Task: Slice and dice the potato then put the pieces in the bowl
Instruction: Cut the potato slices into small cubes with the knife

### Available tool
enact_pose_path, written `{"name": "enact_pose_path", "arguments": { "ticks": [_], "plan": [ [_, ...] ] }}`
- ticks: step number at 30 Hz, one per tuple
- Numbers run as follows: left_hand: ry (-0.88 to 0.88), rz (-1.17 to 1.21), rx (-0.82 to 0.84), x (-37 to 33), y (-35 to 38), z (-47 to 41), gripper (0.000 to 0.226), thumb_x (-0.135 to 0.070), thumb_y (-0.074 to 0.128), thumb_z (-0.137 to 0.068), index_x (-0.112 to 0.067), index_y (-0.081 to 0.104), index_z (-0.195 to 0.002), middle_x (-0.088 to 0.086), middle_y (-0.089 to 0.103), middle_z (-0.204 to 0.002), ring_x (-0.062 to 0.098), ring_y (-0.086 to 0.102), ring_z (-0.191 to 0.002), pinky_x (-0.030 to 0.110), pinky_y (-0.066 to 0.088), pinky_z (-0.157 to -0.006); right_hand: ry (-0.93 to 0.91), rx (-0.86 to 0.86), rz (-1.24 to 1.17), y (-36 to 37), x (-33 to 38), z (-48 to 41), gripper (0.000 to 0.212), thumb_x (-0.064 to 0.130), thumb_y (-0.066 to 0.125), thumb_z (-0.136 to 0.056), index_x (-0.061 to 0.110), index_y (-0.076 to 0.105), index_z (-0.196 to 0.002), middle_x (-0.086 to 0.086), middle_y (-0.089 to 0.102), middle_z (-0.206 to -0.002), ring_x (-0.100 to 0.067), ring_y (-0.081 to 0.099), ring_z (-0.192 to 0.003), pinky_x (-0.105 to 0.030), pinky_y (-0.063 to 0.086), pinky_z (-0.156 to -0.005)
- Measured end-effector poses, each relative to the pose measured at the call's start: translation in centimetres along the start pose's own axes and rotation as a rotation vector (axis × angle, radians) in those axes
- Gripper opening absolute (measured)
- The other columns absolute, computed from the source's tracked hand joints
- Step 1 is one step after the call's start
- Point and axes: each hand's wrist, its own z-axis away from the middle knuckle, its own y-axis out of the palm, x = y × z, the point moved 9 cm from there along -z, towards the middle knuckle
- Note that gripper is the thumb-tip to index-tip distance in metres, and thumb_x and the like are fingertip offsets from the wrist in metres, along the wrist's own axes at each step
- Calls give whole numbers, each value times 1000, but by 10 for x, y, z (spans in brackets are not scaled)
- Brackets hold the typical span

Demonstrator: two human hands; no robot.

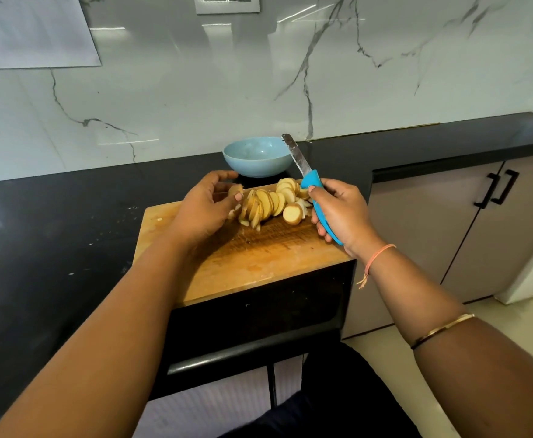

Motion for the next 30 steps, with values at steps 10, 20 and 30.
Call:
{"name": "enact_pose_path", "arguments": {
  "ticks": [10,20,30],
  "plan": [
    [-96,-406,44,19,-22,-8,33,-21,53,-97,-17,54,-129,3,56,-126,14,48,-105,28,37,-87,-24,48,95,21,11,15,24,28,49,-98,25,57,-120,-3,54,-59,-13,45,-39,-21,37,-36],
    [-67,-564,176,25,2,-9,38,-32,64,-89,-25,58,-125,-2,60,-120,15,54,-105,32,46,-93,-18,67,33,52,14,29,11,30,49,-98,28,56,-107,-3,56,-61,-12,45,-40,-21,37,-37],
    [2,-464,154,13,14,-8,38,-30,67,-88,-22,62,-125,-2,66,-113,13,58,-100,24,42,-83,68,49,-41,47,5,24,22,29,50,-97,12,61,-108,-3,56,-57,-11,45,-37,-19,36,-34]
  ]
}}
